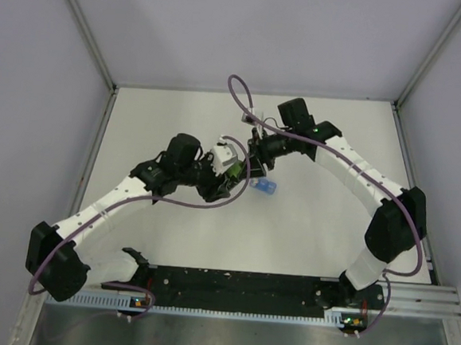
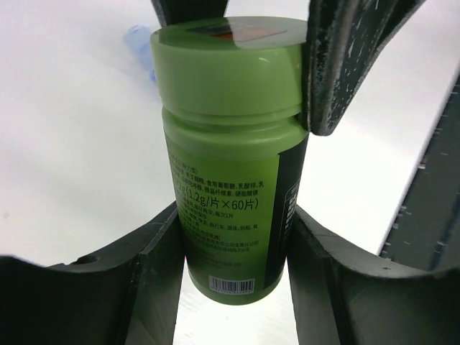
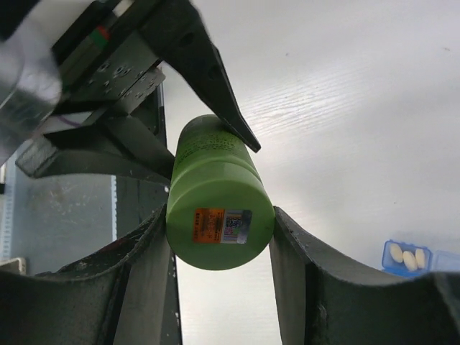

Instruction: Sort the pills into containers

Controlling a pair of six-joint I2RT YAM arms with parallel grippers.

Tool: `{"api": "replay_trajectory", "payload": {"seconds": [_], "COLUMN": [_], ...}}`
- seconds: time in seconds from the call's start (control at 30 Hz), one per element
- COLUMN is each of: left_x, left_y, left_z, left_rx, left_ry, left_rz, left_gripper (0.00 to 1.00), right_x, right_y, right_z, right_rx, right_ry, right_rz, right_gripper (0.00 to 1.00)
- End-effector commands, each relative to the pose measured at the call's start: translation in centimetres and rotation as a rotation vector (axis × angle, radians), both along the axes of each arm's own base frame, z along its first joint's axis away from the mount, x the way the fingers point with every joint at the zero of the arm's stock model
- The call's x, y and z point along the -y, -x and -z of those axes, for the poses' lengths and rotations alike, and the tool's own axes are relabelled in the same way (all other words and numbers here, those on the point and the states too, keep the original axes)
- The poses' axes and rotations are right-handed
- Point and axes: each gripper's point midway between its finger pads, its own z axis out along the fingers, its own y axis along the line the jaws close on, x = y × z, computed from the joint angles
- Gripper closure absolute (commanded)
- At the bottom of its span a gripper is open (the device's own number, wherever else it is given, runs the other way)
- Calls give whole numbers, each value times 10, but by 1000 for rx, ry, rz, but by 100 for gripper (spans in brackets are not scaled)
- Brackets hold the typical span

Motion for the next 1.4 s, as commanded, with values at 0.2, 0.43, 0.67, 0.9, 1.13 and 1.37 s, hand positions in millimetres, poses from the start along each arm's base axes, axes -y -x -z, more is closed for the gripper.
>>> {"api": "replay_trajectory", "payload": {"seconds": [0.2, 0.43, 0.67, 0.9, 1.13, 1.37], "left_x": [-35, -39, -37, -34, -15, 17], "left_y": [-91, -98, -97, -87, -66, -2], "left_z": [-32, -23, -21, -27, -34, -43], "left_rx": [412, 524, 539, 509, 397, 138], "left_ry": [-110, -230, -246, -193, -76, 122], "left_rz": [-460, -514, -498, -453, -300, 88], "left_gripper": [100, 100, 100, 100, 100, 100], "right_x": [-27, -38, -34, -4, 20, 39], "right_y": [-29, -28, -27, -34, -20, -14], "right_z": [34, 48, 31, 16, -3, -37], "right_rx": [-416, -587, -533, -378, -151, 208], "right_ry": [-15, -27, -64, -77, -61, -72], "right_rz": [90, 76, 53, 78, 45, -2], "right_gripper": [100, 91, 65, 31, 11, 8]}}
